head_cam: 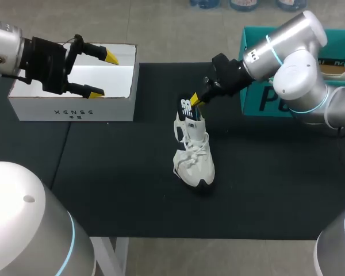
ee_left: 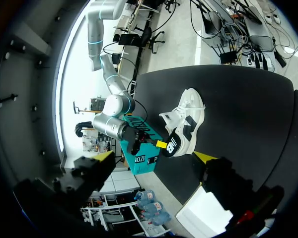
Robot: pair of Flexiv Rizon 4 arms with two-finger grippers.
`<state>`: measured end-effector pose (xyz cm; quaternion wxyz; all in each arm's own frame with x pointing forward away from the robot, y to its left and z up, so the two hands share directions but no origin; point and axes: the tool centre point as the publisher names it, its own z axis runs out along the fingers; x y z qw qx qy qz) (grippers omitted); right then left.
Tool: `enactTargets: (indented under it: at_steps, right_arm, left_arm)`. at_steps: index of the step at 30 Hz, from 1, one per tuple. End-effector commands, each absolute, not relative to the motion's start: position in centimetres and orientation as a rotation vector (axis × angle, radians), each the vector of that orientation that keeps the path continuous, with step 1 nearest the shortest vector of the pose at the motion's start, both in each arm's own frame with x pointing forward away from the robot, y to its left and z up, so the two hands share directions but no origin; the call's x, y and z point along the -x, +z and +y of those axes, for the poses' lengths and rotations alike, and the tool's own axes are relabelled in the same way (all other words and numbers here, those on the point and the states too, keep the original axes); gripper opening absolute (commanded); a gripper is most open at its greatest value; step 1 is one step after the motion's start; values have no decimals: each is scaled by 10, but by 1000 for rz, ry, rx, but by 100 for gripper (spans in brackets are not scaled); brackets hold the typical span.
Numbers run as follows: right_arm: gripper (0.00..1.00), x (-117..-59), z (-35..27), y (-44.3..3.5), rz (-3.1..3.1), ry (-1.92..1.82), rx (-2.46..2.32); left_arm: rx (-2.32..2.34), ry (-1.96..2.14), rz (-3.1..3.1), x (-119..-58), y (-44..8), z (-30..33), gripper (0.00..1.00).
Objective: Take the shoe out of the shoebox, open the shoe tongue, remove and reinsert the insole, then place the shoe into the shoebox
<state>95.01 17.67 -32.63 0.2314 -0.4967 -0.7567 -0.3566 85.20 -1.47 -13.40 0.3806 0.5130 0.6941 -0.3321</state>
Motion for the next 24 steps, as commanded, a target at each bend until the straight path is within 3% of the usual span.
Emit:
enactTargets:
  at_steps: [1,20,21,22,23,24]
  right_arm:
    - [0,-955,182,-331,-2077,-994,1376]
    - [0,-922,180,-347,-2108,-852,1352]
    - [2,-924,180,-345,-2107,-857,1352]
    - [28,-926,181,-344,-2107,-864,1350]
    - [42,-928,181,-342,-2109,-869,1349]
    - [45,-930,181,-340,-2110,-872,1349]
  left_arm:
    - [-1312,-848,1771,-853,-134,-15,100]
    - [-1312,-848,1771,-853,-134,-15,100]
    - [-1312,-848,1771,-853,-134,-15,100]
    - [-1312,-848,1771,-853,-134,-15,100]
    - [-1312,-848,1771,-853,-134,-15,100]
    - [-1312,-848,1771,-853,-134,-15,100]
